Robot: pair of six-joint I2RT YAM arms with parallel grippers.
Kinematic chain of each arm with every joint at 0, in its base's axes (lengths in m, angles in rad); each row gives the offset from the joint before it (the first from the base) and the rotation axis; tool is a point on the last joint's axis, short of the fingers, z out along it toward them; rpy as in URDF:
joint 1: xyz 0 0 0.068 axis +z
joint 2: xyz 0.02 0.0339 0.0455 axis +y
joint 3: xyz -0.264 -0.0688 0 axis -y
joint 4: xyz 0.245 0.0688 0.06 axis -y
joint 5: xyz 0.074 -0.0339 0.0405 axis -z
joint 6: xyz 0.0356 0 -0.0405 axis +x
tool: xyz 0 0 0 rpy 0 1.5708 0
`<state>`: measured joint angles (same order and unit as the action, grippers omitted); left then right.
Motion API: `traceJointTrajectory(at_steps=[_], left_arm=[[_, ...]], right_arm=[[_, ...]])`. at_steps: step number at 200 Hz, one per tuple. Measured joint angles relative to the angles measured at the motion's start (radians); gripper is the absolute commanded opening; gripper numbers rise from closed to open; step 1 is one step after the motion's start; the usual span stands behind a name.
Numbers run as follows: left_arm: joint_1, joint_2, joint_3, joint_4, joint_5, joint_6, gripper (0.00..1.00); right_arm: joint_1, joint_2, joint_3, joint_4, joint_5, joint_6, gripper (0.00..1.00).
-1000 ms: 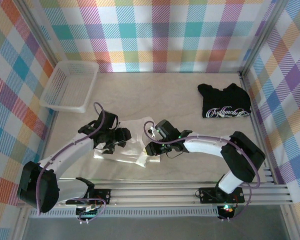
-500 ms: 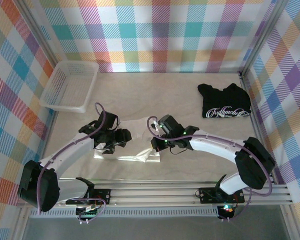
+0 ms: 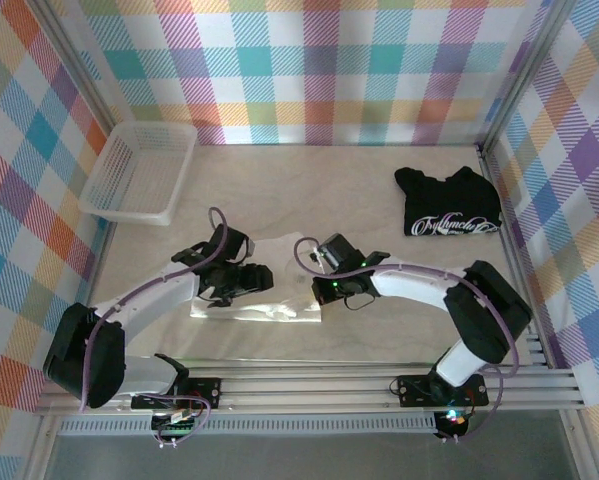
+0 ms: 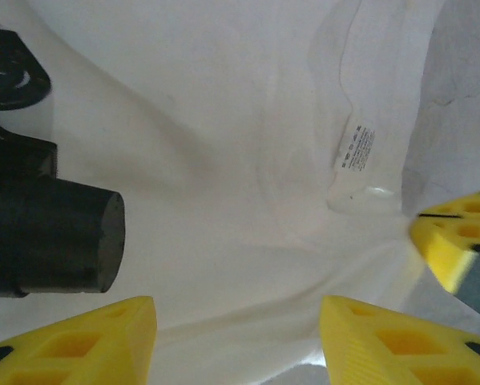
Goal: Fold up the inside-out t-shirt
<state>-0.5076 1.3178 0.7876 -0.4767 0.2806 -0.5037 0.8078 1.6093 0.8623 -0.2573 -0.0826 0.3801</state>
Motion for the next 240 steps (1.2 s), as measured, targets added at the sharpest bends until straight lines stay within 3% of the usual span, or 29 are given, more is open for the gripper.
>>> traceJointTrajectory(at_steps=[41,82,124,174,209,240], left_arm=[[-0.014,0.002,-0.002,0.013,0.006,0.004,0.56],[-0.015,-0.046,-0.015,0.010,-0.055,0.003,0.56],[0.011,-0.077,-0.030,0.004,-0.108,-0.002,0.54],[0.047,-0.077,-0.066,-0.008,-0.111,-0.004,0.52],[0.048,-0.066,-0.090,-0.006,-0.079,0.000,0.52],[0.048,-0.034,-0.104,-0.003,-0.055,0.001,0.53]], right_arm=[[0.000,0.018,-0.034,0.005,0.007,-0.014,0.30],[0.013,-0.156,-0.080,0.010,-0.010,-0.055,0.44],[0.138,-0.174,-0.058,0.086,-0.030,-0.071,0.41],[0.183,0.045,0.035,0.106,-0.022,-0.082,0.18],[0.179,0.085,-0.013,0.105,0.021,-0.082,0.17],[0.167,0.071,-0.017,0.107,0.027,-0.083,0.22]])
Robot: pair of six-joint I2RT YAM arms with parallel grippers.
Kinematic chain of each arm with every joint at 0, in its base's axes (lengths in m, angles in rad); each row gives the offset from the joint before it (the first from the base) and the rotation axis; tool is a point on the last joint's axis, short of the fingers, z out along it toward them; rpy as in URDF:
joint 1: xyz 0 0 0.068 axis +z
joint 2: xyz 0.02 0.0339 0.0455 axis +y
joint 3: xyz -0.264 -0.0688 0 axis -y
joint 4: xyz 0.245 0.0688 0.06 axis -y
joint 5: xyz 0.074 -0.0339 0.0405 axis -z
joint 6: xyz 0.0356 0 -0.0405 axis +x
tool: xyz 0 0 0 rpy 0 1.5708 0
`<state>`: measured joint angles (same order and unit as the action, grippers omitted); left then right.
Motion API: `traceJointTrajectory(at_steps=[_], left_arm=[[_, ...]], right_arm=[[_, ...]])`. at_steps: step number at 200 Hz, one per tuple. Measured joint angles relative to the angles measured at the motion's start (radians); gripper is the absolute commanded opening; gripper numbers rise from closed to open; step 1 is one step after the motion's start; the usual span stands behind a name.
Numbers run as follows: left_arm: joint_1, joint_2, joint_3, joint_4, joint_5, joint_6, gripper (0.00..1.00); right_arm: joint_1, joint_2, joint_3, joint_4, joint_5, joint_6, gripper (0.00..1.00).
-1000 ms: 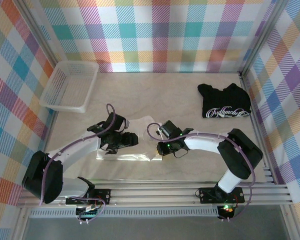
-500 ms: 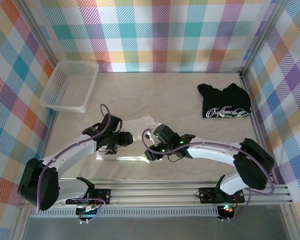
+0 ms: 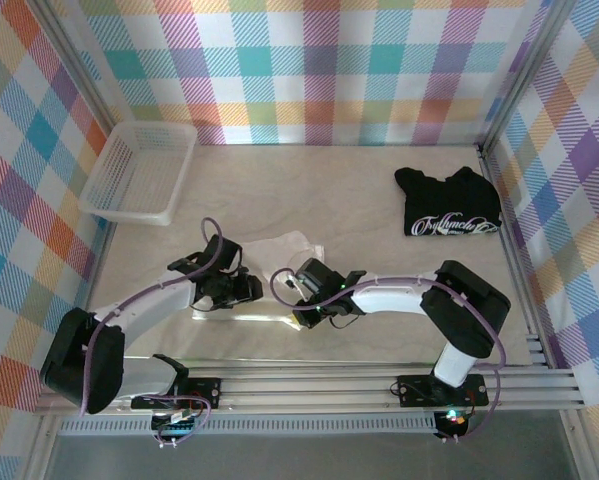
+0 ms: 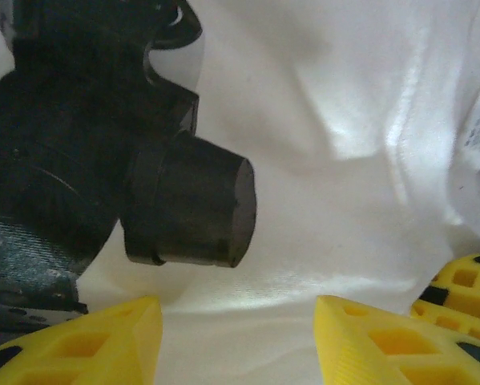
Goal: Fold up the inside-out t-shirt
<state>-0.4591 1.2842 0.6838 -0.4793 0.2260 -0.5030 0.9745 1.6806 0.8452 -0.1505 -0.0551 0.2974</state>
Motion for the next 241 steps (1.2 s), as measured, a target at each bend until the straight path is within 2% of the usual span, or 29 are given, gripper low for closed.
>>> traceJointTrajectory(at_steps=[47,76,113,153,178,217,241], left_arm=[[0.026,-0.084,-0.009,0.003,-0.059,-0.013,0.55],[0.107,-0.138,-0.018,0.004,-0.091,-0.033,0.55],[0.232,-0.122,-0.081,0.011,-0.096,-0.055,0.55],[0.235,-0.077,-0.153,0.016,-0.047,-0.063,0.55],[0.131,-0.104,-0.179,0.053,-0.013,-0.098,0.54],[-0.173,-0.100,-0.204,0.187,0.062,-0.187,0.54],[-0.317,-0.002,-0.167,0.317,0.140,-0.188,0.54]], right_arm=[[-0.059,-0.170,-0.053,-0.038,-0.003,0.013,0.34],[-0.072,-0.260,-0.069,-0.010,-0.050,0.066,0.34],[-0.063,-0.188,-0.084,0.049,-0.103,0.182,0.26],[-0.108,-0.070,-0.080,0.001,-0.102,0.253,0.24],[-0.196,-0.037,-0.029,-0.023,-0.110,0.256,0.24],[-0.340,0.090,0.118,-0.055,-0.130,0.212,0.25],[-0.404,0.202,0.274,-0.053,-0.166,0.166,0.28]])
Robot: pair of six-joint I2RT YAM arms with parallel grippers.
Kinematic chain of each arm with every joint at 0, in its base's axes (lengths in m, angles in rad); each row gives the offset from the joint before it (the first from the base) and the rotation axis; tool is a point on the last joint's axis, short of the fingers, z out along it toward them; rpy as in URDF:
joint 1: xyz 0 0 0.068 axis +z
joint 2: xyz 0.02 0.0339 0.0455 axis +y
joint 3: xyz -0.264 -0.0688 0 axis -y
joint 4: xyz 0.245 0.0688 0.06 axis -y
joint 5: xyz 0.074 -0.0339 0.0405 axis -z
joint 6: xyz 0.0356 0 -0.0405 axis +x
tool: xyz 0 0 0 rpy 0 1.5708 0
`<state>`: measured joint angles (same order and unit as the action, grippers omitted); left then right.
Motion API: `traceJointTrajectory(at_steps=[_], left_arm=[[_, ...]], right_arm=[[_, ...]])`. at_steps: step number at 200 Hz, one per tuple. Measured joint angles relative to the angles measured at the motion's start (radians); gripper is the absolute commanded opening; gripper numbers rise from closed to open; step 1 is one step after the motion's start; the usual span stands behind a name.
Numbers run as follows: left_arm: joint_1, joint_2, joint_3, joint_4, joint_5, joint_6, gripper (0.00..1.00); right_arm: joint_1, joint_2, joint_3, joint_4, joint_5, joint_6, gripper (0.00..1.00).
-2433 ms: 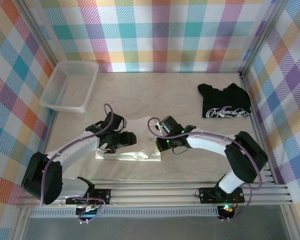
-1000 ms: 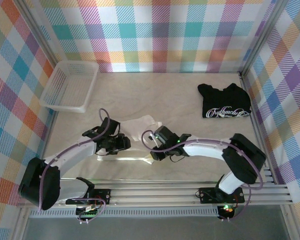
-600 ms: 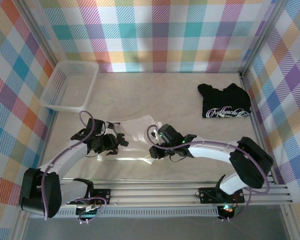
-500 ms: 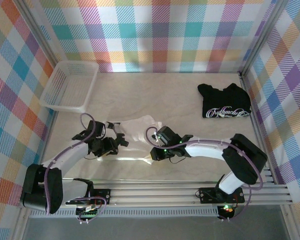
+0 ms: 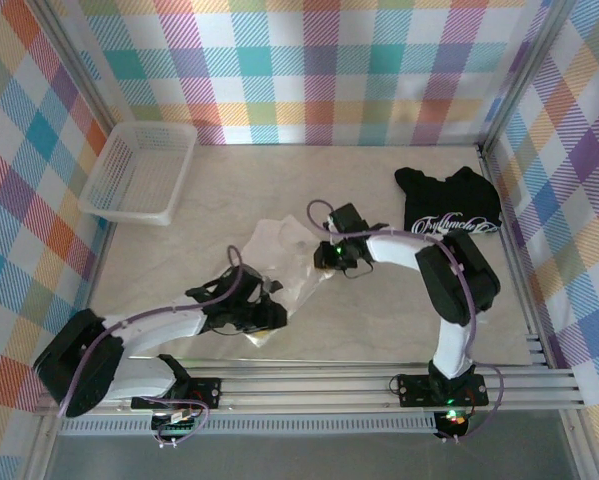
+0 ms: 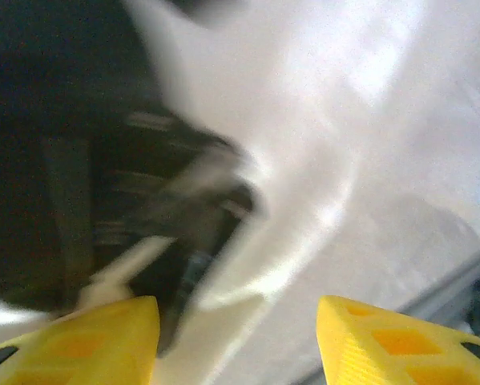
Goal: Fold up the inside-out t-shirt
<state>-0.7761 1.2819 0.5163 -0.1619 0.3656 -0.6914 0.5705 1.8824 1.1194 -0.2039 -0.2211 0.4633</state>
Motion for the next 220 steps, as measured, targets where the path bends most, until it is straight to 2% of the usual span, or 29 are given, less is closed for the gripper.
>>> traceJointTrajectory(at_steps=[27,51,66,79,103,117,128,146,175,194,220], left_arm=[[-0.089,0.127,0.109,0.117,0.100,0.033,0.55],[-0.058,0.082,0.159,0.117,0.116,0.087,0.55],[0.057,0.006,0.160,0.092,0.108,0.108,0.55],[0.215,-0.038,0.166,0.057,0.077,0.113,0.55],[0.484,-0.001,0.178,-0.024,0.006,0.114,0.55],[0.588,0.048,0.160,-0.049,-0.030,0.112,0.55],[0.625,0.076,0.139,-0.075,-0.061,0.113,0.55],[0.633,0.101,0.114,-0.116,-0.089,0.117,0.55],[0.603,0.091,0.090,-0.123,-0.084,0.128,0.55],[0.518,0.072,0.060,-0.105,-0.044,0.122,0.55],[0.344,0.035,0.017,-0.064,0.031,0.069,0.55]], right_arm=[[-0.059,0.012,0.095,0.001,-0.050,-0.049,0.35],[-0.102,-0.052,0.093,-0.010,-0.055,-0.100,0.42],[-0.117,-0.128,0.055,-0.022,-0.047,-0.117,0.45],[-0.120,-0.195,0.007,-0.021,-0.048,-0.112,0.47],[-0.041,-0.247,-0.070,-0.015,-0.052,-0.070,0.50],[0.031,-0.243,-0.109,-0.004,-0.053,-0.032,0.51],[0.080,-0.239,-0.145,0.009,-0.062,-0.002,0.52],[0.104,-0.220,-0.178,0.025,-0.067,0.040,0.53],[0.070,-0.150,-0.167,0.050,-0.060,0.057,0.54],[0.037,-0.107,-0.138,0.050,-0.061,0.053,0.54],[-0.017,-0.092,-0.082,0.024,-0.064,0.019,0.56]])
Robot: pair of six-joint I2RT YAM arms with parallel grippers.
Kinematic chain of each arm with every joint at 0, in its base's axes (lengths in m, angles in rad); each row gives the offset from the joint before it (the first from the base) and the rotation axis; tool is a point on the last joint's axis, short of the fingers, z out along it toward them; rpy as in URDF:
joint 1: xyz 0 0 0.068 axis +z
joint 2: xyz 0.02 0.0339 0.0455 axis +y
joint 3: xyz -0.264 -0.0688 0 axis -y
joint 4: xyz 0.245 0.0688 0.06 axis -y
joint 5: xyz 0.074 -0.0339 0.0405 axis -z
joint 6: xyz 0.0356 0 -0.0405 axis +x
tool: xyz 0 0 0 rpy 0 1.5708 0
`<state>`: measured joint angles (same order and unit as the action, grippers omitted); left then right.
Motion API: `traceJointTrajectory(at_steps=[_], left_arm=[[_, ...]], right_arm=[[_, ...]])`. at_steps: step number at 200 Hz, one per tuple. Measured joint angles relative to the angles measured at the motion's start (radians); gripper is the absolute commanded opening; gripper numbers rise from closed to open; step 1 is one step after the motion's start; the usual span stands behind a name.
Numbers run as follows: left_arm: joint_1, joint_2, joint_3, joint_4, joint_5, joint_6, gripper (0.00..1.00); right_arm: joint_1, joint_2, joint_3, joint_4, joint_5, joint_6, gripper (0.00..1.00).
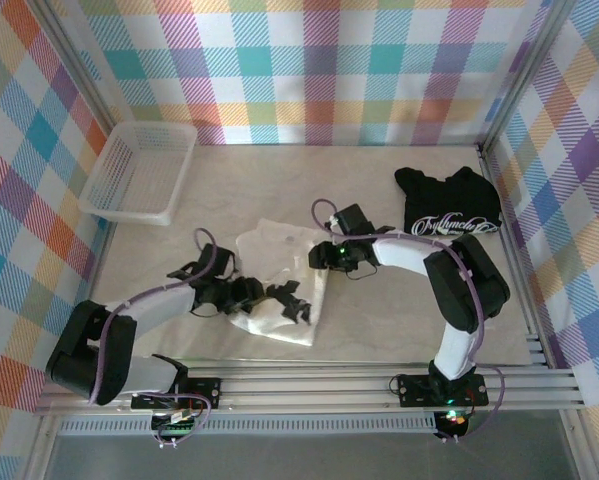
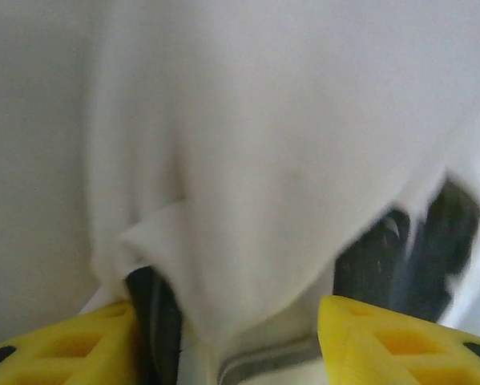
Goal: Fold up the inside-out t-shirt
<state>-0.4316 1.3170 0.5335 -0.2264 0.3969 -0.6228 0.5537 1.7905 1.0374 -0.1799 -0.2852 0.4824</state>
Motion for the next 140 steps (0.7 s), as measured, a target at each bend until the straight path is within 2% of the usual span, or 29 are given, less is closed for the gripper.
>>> traceJointTrajectory(at_steps=[15,29,45,68,79,104,140], left_arm=[[-0.059,-0.041,-0.007,-0.021,0.023,-0.016,0.55],[-0.053,-0.098,0.002,-0.067,-0.019,-0.014,0.56],[0.011,-0.150,0.028,-0.096,-0.067,-0.005,0.57],[0.128,-0.145,0.071,-0.063,-0.121,0.007,0.66],[0.162,-0.103,0.105,-0.036,-0.154,0.021,0.68],[0.180,0.061,0.221,0.010,-0.187,0.069,0.72],[0.189,0.278,0.384,0.036,-0.215,0.138,0.77]], right_arm=[[-0.031,-0.010,0.027,-0.019,0.012,-0.034,0.57],[-0.052,-0.033,0.037,-0.043,0.035,-0.071,0.61],[-0.072,-0.067,0.048,-0.081,0.075,-0.115,0.68],[-0.083,-0.078,0.086,-0.107,0.108,-0.163,0.77],[-0.091,-0.072,0.108,-0.115,0.109,-0.171,0.80],[-0.111,-0.009,0.195,-0.132,0.100,-0.180,0.86],[-0.124,0.156,0.356,-0.161,0.077,-0.185,0.88]])
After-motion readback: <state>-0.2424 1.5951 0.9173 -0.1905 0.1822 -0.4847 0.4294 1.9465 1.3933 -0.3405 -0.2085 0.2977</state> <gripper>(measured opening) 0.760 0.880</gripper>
